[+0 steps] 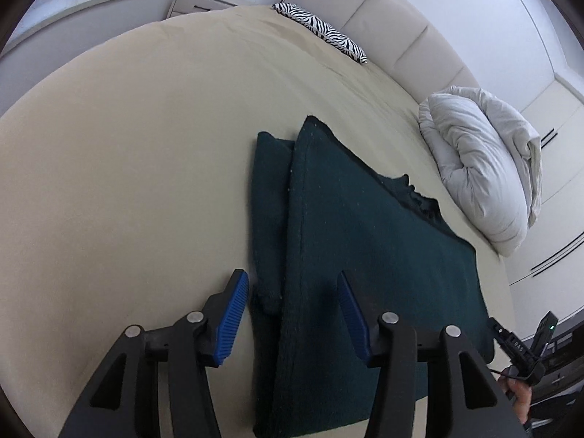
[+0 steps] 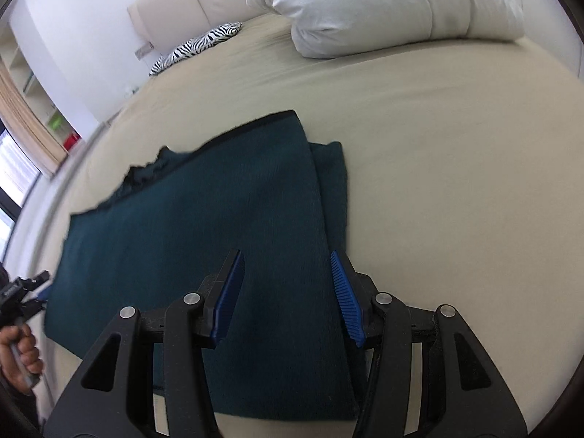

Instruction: Fold small clothes

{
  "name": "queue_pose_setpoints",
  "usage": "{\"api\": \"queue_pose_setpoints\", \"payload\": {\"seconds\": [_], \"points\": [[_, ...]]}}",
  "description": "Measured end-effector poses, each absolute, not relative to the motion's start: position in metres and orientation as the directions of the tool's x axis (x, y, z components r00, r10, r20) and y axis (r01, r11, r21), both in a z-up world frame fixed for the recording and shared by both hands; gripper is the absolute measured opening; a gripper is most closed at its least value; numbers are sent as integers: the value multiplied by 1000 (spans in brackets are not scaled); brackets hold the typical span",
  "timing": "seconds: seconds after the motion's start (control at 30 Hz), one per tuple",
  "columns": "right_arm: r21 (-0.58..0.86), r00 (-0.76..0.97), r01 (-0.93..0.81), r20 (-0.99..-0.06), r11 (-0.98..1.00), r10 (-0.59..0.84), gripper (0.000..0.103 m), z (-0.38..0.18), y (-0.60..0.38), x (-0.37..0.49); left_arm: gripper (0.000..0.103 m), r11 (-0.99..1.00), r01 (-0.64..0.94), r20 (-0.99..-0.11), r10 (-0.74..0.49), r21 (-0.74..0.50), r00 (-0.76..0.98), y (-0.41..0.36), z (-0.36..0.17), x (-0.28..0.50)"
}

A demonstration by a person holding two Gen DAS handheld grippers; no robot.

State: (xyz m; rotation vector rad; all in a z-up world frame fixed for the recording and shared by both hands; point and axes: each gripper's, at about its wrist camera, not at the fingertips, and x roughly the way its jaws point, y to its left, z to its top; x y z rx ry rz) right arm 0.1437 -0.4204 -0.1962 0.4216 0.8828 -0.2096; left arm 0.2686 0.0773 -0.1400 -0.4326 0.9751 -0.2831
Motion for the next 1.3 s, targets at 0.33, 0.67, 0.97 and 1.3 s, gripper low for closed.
{"api": "queue_pose_setpoints", "payload": {"seconds": [0.33,0.67,0.97,1.3], "points": [[222,626,406,-774,887,-93,47,-198,-418,95,39,952,105,-751,-293,-289,592,57,-128,229],[235,623,389,-780,891,-66,30,-206,-416,75,8,960,112,-750,-272,-258,603,56,-132,218],[232,624,404,-778,885,-80,8,-201,-421,68,6,956,126,-758,-287,-265,586,63,-133,216],[270,620,422,-782,866,-58,8,-214,-426,61,10,958,129,-765,-281,-255,580,65,-136,215]]}}
